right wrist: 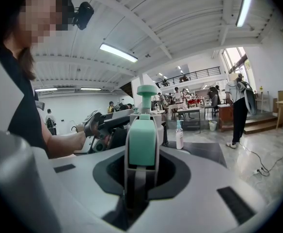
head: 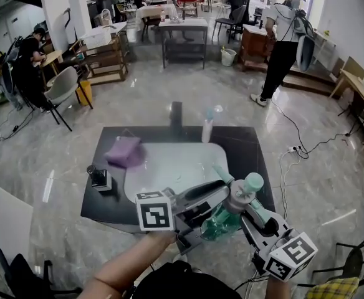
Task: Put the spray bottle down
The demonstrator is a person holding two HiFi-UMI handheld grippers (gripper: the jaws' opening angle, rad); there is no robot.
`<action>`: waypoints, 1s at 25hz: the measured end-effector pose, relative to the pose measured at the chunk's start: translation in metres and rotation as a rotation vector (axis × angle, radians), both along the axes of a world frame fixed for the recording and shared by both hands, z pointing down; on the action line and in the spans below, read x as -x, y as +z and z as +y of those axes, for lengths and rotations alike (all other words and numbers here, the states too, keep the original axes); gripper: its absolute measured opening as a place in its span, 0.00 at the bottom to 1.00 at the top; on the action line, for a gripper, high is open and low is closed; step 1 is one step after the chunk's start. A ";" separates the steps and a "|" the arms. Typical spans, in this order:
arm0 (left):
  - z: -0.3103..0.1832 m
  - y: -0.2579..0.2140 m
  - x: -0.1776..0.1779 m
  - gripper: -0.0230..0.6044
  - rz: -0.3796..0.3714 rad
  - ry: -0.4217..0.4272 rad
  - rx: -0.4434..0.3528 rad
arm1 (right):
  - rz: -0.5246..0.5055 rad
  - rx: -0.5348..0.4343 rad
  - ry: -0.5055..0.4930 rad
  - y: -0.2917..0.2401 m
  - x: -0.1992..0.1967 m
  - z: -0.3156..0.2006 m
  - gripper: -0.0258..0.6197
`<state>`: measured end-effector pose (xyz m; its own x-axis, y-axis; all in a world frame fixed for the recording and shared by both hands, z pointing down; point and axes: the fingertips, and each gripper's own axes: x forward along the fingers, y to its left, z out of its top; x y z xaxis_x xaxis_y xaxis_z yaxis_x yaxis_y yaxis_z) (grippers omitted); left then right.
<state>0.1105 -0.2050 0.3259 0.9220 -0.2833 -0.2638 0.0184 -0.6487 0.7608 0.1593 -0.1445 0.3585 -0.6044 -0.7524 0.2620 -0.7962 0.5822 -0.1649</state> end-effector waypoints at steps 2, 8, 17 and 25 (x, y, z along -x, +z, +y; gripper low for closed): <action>-0.008 0.000 0.001 0.24 0.002 0.003 0.004 | 0.003 0.004 0.002 0.000 0.001 -0.008 0.13; -0.029 0.000 0.007 0.24 0.002 0.013 0.003 | 0.020 0.007 0.007 -0.002 0.007 -0.028 0.13; -0.054 0.005 0.015 0.24 -0.008 0.052 0.008 | 0.036 0.018 0.040 0.002 0.016 -0.052 0.13; -0.074 0.008 0.003 0.24 0.019 0.063 0.036 | 0.077 0.003 0.044 0.004 0.003 -0.072 0.13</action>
